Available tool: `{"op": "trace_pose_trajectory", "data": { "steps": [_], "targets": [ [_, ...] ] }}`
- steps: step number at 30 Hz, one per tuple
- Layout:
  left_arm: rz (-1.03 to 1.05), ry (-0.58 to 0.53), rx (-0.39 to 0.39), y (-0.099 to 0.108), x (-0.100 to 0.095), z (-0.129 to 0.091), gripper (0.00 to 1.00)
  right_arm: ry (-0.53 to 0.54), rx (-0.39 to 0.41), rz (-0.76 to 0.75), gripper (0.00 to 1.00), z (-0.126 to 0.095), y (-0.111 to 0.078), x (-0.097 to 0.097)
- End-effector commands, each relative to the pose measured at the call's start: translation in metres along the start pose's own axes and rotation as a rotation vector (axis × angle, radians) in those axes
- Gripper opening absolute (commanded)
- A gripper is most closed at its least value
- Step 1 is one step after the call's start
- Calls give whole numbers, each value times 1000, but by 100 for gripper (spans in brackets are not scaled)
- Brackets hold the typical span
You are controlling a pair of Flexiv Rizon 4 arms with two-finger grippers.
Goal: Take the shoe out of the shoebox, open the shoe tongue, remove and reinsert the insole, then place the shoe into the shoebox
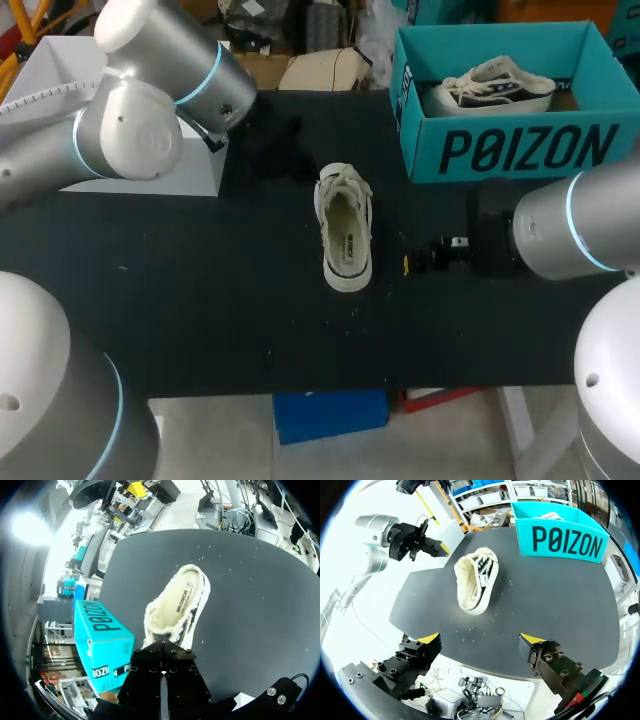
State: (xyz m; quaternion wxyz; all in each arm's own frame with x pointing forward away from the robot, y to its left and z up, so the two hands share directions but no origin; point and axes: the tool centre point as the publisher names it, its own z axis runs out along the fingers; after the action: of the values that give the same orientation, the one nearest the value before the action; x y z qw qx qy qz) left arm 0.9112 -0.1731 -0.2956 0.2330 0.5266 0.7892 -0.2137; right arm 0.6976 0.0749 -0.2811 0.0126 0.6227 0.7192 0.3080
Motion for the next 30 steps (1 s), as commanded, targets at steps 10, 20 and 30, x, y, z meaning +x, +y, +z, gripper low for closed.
{"op": "trace_pose_trajectory", "data": {
  "steps": [10, 20, 30],
  "targets": [
    [-3, 91, 4, 7, -3, 49, 0, 1, 0, 1, 100, 0, -1, 0],
    [26, 173, 106, -18, 14, 73, 0, 1, 0, 1, 100, 0, -1, 0],
    [78, 149, 104, -41, 15, 33, 0, 1, 0, 1, 100, 0, -1, 0]
  ]
}}
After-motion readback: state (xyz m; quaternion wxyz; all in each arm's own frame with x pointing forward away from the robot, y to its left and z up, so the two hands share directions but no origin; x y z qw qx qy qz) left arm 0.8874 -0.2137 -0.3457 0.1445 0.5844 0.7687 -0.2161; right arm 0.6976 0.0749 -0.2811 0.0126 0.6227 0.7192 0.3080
